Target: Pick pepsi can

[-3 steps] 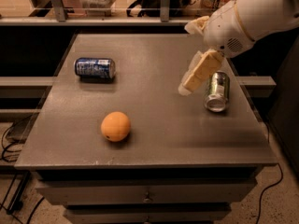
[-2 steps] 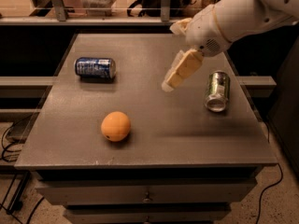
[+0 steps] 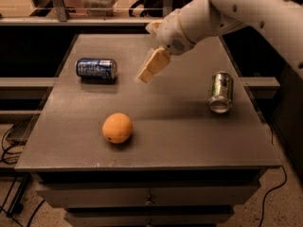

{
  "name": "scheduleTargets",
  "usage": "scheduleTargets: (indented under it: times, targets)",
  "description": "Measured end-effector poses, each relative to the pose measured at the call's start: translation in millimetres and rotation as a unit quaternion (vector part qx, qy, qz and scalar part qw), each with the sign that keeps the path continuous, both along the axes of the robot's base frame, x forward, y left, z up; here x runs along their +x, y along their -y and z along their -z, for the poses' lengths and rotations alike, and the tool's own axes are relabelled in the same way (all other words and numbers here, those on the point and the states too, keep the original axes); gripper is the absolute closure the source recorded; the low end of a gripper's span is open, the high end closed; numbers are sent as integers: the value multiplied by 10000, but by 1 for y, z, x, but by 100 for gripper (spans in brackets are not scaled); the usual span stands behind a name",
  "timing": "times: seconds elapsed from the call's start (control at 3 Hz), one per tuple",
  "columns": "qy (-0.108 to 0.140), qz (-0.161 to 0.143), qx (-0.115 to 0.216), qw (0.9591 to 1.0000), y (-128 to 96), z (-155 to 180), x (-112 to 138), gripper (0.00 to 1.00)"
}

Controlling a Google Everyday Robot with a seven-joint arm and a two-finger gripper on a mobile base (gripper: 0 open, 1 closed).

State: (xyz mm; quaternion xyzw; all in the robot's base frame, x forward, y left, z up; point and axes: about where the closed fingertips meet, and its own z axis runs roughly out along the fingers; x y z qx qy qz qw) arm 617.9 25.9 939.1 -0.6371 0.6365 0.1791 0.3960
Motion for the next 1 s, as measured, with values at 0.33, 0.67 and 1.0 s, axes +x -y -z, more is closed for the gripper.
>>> scheduleTargets:
  times: [0.33,0.67,1.0]
  targets:
    - [12,-121,289,9995,-27,4,24,0]
    - [6,-126,314,9994,-29,6,27,0]
    - [-50,-53,375,9993,-32,10,27,0]
